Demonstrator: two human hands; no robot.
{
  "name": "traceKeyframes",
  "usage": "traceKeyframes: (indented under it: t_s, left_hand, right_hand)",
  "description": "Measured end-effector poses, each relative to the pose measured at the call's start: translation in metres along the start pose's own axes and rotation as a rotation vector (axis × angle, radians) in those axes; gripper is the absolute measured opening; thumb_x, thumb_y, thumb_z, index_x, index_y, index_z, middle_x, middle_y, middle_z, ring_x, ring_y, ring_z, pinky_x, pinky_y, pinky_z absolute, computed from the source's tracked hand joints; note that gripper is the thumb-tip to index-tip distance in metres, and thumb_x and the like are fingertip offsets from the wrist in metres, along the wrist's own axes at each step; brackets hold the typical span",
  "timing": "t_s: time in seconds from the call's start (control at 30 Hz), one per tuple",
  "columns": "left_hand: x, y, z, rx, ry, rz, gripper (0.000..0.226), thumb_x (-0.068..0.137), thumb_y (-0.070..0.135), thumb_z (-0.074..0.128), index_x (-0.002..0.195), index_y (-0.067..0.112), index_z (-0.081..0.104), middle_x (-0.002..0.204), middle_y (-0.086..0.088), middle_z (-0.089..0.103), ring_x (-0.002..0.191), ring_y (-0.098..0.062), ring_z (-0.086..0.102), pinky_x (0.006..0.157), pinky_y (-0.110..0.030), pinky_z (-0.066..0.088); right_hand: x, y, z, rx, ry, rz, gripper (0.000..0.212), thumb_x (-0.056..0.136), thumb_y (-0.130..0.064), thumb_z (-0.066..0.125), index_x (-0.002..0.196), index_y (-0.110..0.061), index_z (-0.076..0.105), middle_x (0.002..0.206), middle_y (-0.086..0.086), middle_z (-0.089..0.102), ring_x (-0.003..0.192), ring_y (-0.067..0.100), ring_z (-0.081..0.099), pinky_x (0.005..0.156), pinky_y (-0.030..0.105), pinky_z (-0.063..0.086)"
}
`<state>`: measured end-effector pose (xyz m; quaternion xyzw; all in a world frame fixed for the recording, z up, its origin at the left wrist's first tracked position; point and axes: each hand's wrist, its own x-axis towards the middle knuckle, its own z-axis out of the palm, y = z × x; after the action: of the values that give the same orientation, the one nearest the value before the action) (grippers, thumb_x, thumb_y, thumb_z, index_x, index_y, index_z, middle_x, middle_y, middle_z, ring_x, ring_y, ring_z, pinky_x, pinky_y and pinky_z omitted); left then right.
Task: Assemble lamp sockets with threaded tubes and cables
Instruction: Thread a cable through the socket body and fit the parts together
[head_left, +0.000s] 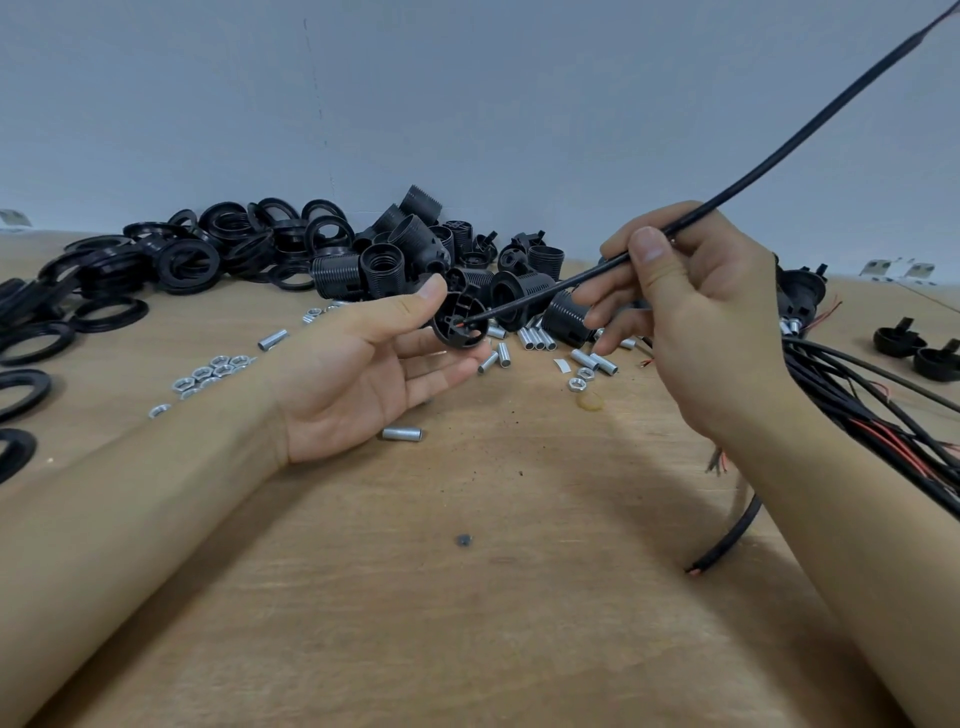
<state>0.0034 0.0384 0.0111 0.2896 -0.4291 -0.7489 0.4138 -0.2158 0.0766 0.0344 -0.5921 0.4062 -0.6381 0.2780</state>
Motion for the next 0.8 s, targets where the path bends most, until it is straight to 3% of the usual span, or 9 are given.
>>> traceKeyframes:
  t_s: [0.2,0.4,0.57,0.7,0.8]
  left_hand:
    - [0.000,-0.003,0.003,0.120,0.052,0.157,0.028,0.078,0.025,0.071,0.101,0.008,0.072,0.105,-0.013,0.074,0.096,-0.024,0.073,0.078,-0.028,0.059]
    - [-0.006,-0.002,0.007,0.511,0.193,0.612,0.030,0.064,0.030,0.093,0.085,0.022,0.073,0.079,0.008,0.072,0.079,-0.012,0.071,0.072,-0.026,0.058]
    - [-0.008,-0.007,0.007,0.739,0.256,0.816,0.033,0.065,0.036,0.089,0.090,0.029,0.069,0.087,0.015,0.073,0.076,-0.005,0.071,0.071,-0.017,0.055]
    - [-0.009,-0.009,0.007,0.882,0.287,0.970,0.034,0.069,0.040,0.087,0.094,0.031,0.066,0.088,0.018,0.072,0.081,-0.005,0.071,0.074,-0.019,0.056]
    - [-0.010,-0.015,0.008,0.923,0.256,0.966,0.037,0.068,0.036,0.090,0.096,0.026,0.068,0.090,0.012,0.072,0.082,-0.009,0.071,0.073,-0.018,0.054]
  right_hand:
    - [-0.005,-0.005,0.004,0.081,-0.121,-0.020,0.018,0.102,-0.003,0.045,0.092,-0.003,0.061,0.073,0.013,0.071,0.062,0.028,0.067,0.050,0.032,0.055]
    - [-0.002,-0.004,0.003,0.150,-0.137,0.048,0.013,0.096,-0.008,0.057,0.092,-0.006,0.069,0.076,0.009,0.074,0.072,0.023,0.070,0.055,0.026,0.054]
    - [0.001,-0.002,0.001,0.227,-0.117,0.214,0.023,0.080,-0.028,0.069,0.086,-0.007,0.073,0.079,0.011,0.074,0.069,0.017,0.068,0.052,0.022,0.051]
    - [-0.001,0.002,0.004,0.201,-0.074,0.225,0.017,0.083,-0.023,0.073,0.079,-0.005,0.074,0.076,0.011,0.074,0.061,0.014,0.063,0.048,0.022,0.048]
    - [-0.011,0.007,0.016,0.117,-0.190,0.205,0.012,0.084,-0.016,0.073,0.081,-0.005,0.075,0.076,0.010,0.074,0.065,0.016,0.064,0.050,0.024,0.049]
